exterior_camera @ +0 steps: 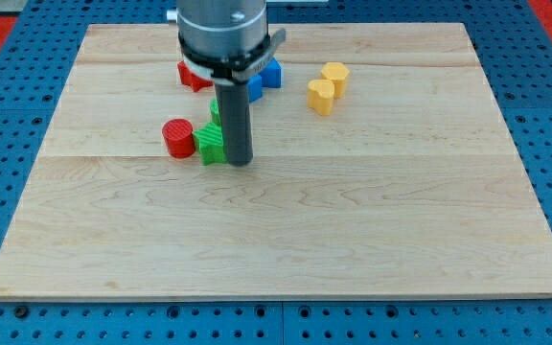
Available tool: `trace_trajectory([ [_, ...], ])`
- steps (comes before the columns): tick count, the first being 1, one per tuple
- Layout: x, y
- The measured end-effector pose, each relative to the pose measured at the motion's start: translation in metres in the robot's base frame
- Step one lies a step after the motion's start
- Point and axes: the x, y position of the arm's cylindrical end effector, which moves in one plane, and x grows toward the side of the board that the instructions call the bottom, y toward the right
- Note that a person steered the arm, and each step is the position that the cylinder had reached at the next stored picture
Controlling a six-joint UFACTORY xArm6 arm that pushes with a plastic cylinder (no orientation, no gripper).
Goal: Slide the green star along with the green circle slightly up
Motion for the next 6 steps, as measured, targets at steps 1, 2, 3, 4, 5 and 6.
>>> trace_trajectory([
  [1, 0.015, 0.004],
  [2, 0.010, 0.004],
  [3, 0.010, -0.002],
  [4, 0.009, -0.019],
  [5, 0.003, -0.038],
  [6, -0.011, -0.037],
])
